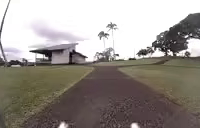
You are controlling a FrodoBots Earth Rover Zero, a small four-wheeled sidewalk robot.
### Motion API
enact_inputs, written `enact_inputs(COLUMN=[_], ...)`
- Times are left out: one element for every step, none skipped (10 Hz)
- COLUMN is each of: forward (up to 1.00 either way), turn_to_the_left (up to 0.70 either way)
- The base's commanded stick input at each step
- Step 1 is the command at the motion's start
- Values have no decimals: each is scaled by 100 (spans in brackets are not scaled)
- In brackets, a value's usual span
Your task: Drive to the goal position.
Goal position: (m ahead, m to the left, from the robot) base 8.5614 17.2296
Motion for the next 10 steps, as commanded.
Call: enact_inputs(forward=[85, 85, 85, 85, 85, 85, 85, 85, 85, 85], turn_to_the_left=[0, 0, 0, 0, 0, 0, 0, 0, 0, 0])
